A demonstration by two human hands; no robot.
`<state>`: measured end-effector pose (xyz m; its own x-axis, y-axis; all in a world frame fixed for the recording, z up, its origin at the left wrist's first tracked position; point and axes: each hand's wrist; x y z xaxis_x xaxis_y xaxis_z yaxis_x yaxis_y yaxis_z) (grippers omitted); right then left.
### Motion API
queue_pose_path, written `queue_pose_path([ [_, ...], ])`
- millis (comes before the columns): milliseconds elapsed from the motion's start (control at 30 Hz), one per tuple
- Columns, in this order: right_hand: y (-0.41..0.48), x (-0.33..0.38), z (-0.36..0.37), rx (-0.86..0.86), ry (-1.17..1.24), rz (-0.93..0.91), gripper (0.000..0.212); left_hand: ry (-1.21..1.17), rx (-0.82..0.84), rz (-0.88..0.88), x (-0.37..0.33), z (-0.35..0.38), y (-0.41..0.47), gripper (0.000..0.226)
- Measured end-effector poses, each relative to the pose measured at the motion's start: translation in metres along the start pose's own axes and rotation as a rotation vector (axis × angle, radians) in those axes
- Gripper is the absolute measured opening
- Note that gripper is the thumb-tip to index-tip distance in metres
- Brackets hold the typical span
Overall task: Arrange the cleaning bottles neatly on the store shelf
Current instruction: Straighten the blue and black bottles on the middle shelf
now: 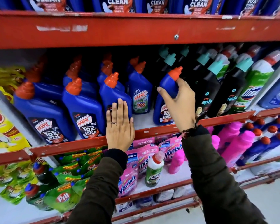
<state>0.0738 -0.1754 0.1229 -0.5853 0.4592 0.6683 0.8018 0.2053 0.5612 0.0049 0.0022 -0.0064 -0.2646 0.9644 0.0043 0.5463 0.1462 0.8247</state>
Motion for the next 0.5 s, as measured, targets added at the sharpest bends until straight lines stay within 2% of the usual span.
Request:
queue_pose_path([
  [100, -0.001, 0.017, 0.008, 0.04, 0.021, -0.039, 0.047, -0.011, 0.006, 0.01, 0.0, -0.001, 0.0, 0.079],
  [200, -0.003, 0.028, 0.016, 0.062, -0.018, -0.065, 0.045, -0.019, 0.002, 0.014, 0.0, -0.001, 0.0, 0.078],
  [367, -0.01, 0.032, 0.029, 0.06, -0.079, -0.071, 0.059, -0.026, -0.009, 0.014, 0.001, 0.001, -0.001, 0.076],
  [500, -0.009, 0.028, 0.028, 0.084, -0.032, -0.059, 0.064, -0.025, -0.011, 0.014, 0.001, 0.001, -0.001, 0.076],
])
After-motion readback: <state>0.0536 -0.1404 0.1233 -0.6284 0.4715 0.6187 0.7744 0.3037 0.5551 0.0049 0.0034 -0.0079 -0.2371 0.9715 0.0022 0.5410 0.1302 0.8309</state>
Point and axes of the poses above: each hand's wrist, its own y-axis towards the middle knuckle, its own z-axis out of the palm, x = y × z, and after that the axes turned 8 degrees about x, right-handed
